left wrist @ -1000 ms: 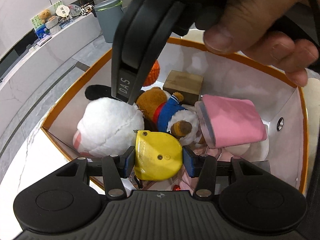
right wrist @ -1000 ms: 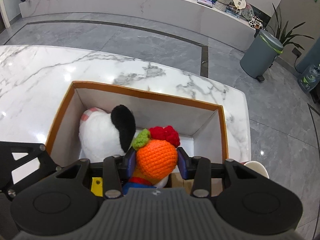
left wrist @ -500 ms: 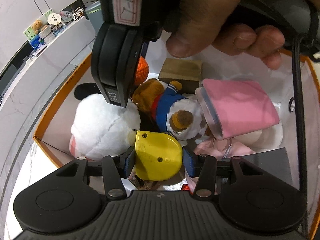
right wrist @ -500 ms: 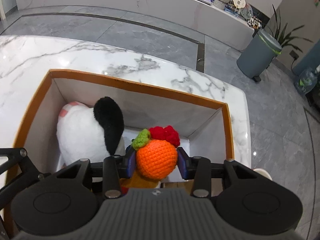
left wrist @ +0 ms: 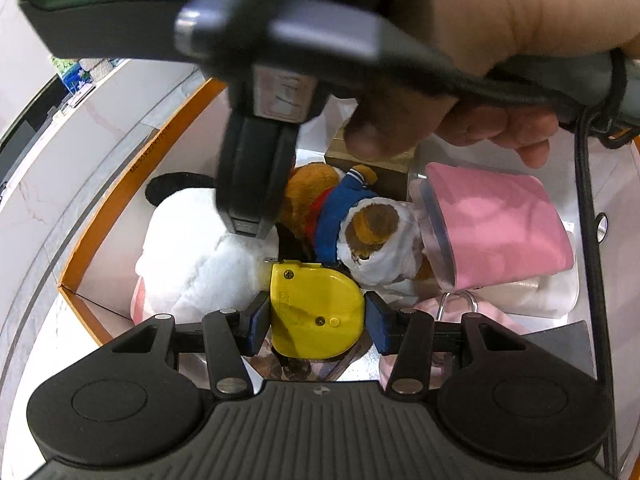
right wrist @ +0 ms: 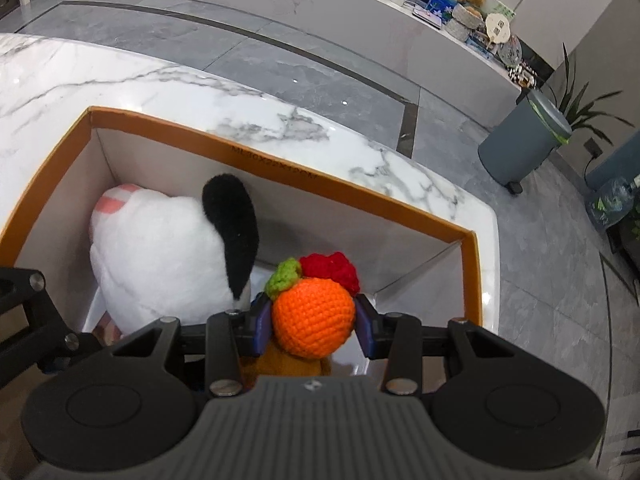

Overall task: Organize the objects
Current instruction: 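Lower both tools into the box and open them to drop the items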

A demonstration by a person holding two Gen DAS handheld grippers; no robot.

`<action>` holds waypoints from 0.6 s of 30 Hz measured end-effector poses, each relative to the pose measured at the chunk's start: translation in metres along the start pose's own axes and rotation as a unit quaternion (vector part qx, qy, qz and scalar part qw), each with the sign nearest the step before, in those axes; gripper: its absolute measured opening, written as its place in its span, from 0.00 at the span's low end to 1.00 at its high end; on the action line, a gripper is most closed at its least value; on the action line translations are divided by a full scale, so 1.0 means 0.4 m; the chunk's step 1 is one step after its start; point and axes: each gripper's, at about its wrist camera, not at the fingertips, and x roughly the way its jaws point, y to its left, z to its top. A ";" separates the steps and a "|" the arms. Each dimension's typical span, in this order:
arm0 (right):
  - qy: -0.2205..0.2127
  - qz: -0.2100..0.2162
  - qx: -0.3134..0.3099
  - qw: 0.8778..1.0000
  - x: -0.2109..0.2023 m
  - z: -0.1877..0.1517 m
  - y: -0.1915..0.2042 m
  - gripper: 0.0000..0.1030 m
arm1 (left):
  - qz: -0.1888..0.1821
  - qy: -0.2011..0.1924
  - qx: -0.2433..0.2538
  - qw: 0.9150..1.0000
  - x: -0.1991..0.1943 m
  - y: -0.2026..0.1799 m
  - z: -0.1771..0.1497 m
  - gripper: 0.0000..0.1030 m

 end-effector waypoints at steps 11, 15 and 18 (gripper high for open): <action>-0.021 0.003 -0.008 1.000 0.021 -0.013 -0.024 0.50 | 0.006 0.032 -0.007 0.999 -0.004 -0.040 0.001 0.73; -0.046 -0.021 -0.023 0.998 0.012 -0.016 -0.015 0.52 | 0.012 0.033 -0.003 0.999 -0.017 -0.062 0.001 0.82; -0.072 -0.056 -0.032 0.995 -0.003 -0.024 -0.009 0.52 | 0.018 0.034 -0.002 0.999 -0.025 -0.079 -0.001 0.82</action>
